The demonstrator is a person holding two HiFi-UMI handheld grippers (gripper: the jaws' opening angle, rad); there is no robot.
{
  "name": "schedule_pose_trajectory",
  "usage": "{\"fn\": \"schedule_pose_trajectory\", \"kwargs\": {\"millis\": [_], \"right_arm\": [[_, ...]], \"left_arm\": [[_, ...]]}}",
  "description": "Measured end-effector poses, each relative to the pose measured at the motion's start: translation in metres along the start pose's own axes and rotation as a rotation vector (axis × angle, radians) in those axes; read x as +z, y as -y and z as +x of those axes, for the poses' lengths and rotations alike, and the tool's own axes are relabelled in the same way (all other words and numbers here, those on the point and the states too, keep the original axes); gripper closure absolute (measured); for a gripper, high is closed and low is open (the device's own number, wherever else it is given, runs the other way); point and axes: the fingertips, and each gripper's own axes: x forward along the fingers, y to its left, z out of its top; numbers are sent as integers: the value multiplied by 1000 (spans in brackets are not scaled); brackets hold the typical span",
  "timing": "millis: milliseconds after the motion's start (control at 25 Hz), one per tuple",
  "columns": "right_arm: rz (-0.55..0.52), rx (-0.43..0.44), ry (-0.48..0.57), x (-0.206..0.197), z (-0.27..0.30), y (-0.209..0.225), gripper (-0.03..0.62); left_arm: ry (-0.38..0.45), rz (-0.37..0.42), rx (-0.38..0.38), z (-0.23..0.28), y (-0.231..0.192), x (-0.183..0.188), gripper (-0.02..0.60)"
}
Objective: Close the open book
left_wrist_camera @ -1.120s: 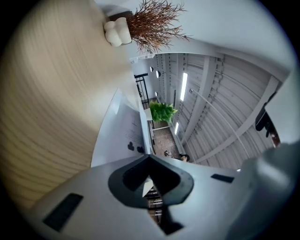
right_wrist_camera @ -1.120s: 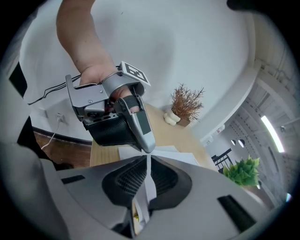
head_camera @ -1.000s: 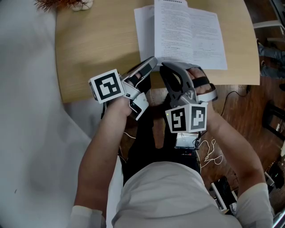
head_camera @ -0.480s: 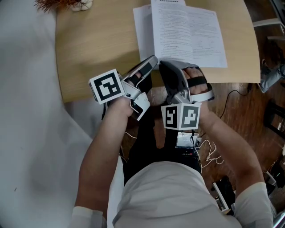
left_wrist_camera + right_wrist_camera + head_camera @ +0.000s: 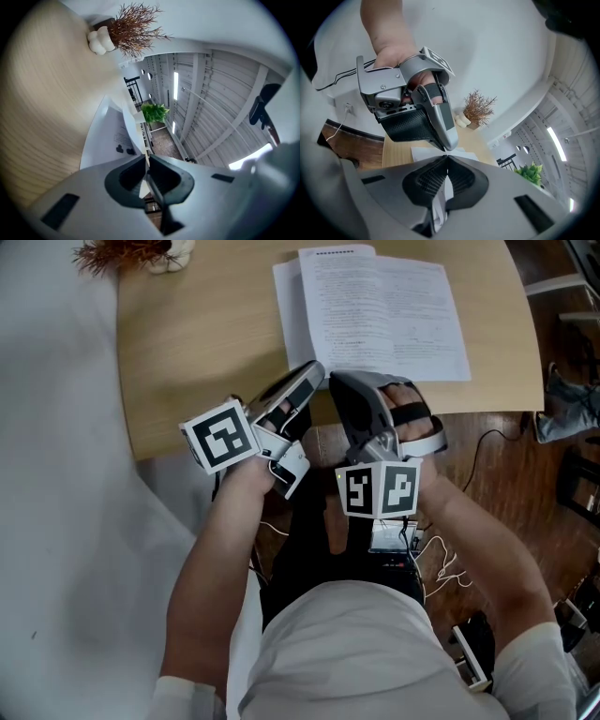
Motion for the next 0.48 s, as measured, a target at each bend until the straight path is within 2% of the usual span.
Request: {"fn": "schedule_pose_trajectory", "kwargs": {"millis": [200,480], "right_arm": [[-6,-7,2,1,-5,2,589],[0,-38,-28,-18,-8,15,591]], "left_arm": [[9,42,-11,-5,6,0,581],[36,110,-1,-11,11,8,581]]}}
